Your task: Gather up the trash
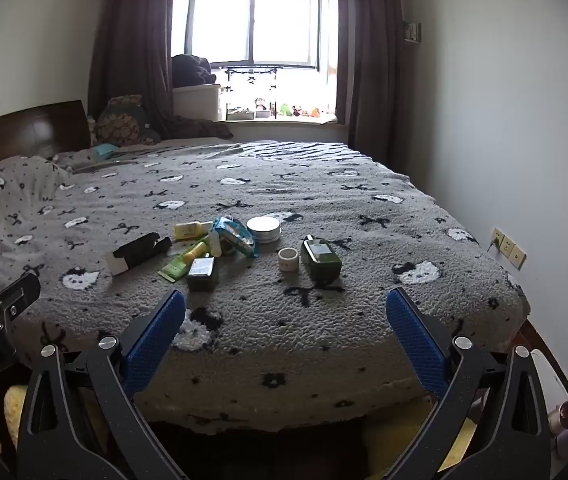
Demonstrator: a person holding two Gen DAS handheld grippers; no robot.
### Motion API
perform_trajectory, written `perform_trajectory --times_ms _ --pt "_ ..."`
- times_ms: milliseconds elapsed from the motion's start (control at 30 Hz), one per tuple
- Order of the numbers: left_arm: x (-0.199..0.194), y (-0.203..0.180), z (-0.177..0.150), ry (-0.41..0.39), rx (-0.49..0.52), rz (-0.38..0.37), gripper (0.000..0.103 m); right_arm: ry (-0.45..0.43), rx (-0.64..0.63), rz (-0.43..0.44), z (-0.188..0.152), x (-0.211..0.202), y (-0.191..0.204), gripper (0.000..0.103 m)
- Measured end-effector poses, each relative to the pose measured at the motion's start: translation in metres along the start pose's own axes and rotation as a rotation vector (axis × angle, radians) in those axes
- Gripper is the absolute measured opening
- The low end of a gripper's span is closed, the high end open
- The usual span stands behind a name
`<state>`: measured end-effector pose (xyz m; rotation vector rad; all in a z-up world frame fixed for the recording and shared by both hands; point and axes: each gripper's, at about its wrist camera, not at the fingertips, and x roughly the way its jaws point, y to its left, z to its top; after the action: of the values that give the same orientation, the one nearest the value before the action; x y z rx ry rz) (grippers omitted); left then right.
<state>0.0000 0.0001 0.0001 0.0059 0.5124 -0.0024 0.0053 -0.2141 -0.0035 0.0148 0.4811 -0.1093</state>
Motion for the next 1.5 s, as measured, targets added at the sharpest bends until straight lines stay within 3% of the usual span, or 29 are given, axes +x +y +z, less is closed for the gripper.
perform_trajectory --times_ms 1500 --pt "-0.0022 0.0013 0.0023 -0.007 0.01 0.001 0.095 -0.009 -0.015 -0.011 0.0016 -0.0007 -0.0027 0.1"
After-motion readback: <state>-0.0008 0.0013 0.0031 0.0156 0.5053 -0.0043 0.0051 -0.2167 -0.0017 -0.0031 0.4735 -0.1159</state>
